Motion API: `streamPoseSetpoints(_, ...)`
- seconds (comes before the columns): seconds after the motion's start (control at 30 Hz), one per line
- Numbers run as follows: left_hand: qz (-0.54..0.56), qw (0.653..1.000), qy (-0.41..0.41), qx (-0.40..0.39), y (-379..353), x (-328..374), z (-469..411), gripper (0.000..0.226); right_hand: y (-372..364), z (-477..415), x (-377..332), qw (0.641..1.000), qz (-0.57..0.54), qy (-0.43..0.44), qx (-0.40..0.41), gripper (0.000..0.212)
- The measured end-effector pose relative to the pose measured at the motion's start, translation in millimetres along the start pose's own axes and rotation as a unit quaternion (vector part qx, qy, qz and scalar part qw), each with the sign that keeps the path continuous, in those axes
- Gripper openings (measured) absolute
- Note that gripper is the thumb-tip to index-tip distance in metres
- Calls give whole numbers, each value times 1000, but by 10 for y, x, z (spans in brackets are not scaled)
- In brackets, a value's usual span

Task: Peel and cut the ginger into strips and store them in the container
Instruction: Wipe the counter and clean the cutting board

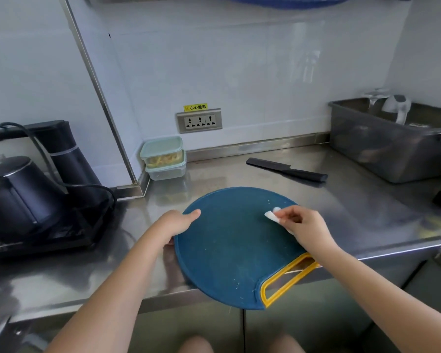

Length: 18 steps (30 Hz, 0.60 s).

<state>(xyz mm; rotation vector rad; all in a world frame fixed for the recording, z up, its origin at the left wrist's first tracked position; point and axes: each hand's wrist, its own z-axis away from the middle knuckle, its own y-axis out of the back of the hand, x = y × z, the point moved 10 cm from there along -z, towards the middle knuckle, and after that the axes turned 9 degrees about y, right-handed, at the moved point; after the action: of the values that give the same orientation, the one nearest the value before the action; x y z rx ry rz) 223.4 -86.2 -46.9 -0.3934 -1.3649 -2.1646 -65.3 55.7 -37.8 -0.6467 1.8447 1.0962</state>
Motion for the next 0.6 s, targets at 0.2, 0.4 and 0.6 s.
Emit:
streamPoseSetpoints(0.2, 274, 961, -34, 8, -116, -179, -185, 38, 37, -27, -132, 995, -22, -10, -96, 16)
streamPoseSetpoints(0.4, 98, 983, -128, 85, 162, 73, -276, 52, 122, -650, -759, 975, 130, 145, -109, 24)
streamPoseSetpoints(0.6, 7, 981, -139, 133, 284, 368, -389, 50, -554, -1050, -536, 960, 183, 113, -181, 28)
